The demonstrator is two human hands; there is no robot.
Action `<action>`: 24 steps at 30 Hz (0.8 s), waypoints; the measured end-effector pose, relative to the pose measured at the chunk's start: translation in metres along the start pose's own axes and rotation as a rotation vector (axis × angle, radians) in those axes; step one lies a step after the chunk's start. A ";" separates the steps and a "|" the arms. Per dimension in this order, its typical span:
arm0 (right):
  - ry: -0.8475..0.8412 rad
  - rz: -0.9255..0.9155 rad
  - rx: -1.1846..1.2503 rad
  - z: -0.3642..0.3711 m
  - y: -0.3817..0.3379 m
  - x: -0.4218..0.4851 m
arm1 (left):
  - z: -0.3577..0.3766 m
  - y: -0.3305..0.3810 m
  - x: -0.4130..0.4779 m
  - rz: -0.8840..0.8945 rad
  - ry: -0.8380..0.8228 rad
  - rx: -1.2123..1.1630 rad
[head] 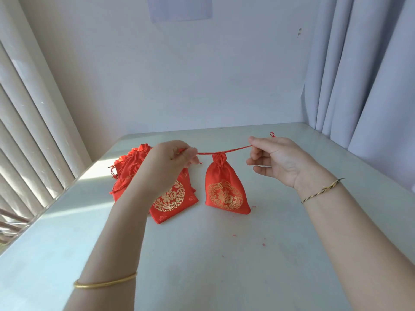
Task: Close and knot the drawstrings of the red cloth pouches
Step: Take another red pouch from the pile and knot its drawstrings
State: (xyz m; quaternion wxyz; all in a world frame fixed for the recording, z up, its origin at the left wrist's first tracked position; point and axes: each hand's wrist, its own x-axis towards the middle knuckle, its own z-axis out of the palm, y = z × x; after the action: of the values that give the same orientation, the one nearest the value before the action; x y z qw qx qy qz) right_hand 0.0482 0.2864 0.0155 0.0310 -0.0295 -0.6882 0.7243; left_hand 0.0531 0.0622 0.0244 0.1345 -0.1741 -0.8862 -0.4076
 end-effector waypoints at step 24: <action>-0.136 -0.355 -0.042 0.044 -0.019 -0.030 | 0.014 0.032 -0.006 -0.101 -0.130 -0.440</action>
State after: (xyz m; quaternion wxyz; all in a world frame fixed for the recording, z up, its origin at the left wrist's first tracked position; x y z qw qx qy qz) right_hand 0.0745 0.2408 0.0372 0.1112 0.1406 -0.6980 0.6933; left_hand 0.0708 0.0912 0.0352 0.0154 -0.1807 -0.7904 -0.5851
